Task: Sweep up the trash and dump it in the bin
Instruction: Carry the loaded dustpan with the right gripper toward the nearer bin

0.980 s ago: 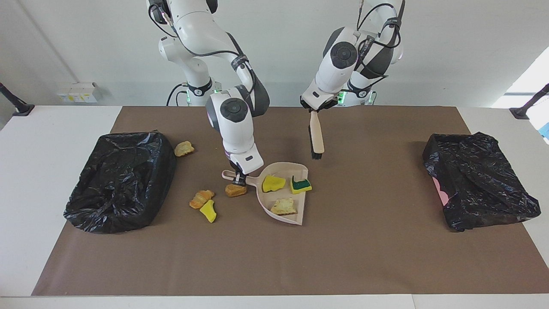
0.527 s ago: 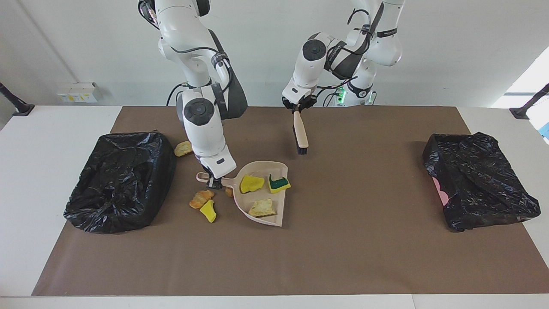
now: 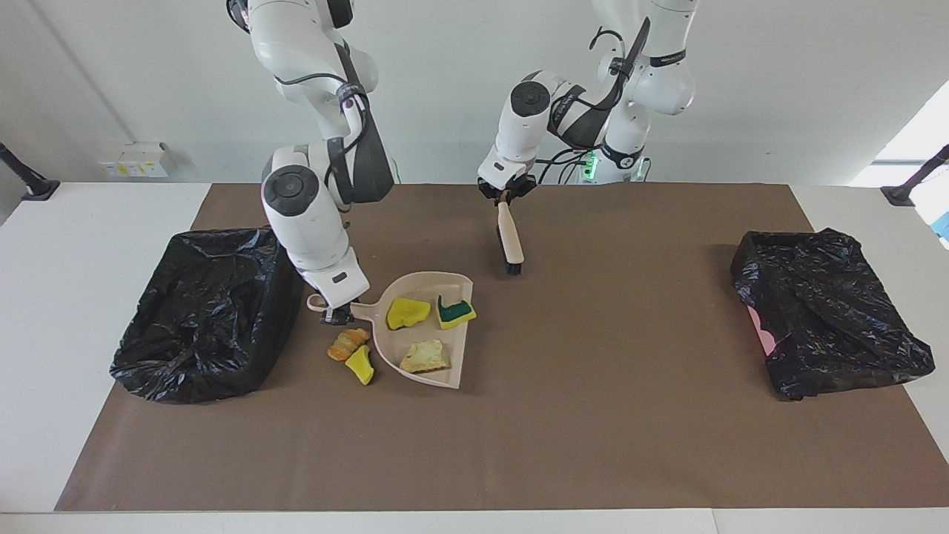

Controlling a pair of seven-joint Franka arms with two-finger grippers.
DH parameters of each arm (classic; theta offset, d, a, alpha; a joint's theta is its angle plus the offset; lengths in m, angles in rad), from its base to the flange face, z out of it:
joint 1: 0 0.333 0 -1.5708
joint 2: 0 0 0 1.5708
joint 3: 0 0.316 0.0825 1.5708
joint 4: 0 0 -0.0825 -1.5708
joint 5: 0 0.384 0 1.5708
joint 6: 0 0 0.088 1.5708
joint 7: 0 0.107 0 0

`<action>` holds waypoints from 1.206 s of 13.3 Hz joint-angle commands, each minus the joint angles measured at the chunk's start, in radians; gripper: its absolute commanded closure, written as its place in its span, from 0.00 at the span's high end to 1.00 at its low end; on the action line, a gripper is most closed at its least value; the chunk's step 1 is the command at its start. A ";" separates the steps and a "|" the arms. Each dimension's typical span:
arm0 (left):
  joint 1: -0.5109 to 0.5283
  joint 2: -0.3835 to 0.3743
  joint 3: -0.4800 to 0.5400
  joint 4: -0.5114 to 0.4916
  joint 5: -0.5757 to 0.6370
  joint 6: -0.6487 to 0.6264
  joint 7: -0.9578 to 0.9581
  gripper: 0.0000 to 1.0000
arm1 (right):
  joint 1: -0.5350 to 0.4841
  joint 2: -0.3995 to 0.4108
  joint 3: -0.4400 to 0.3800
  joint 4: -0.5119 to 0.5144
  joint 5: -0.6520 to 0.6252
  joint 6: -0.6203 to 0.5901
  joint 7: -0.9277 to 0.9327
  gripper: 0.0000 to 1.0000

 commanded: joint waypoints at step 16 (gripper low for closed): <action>0.058 0.070 0.023 0.033 0.007 0.073 -0.023 1.00 | -0.362 -0.121 -0.003 0.045 -0.238 -0.116 -0.469 0.00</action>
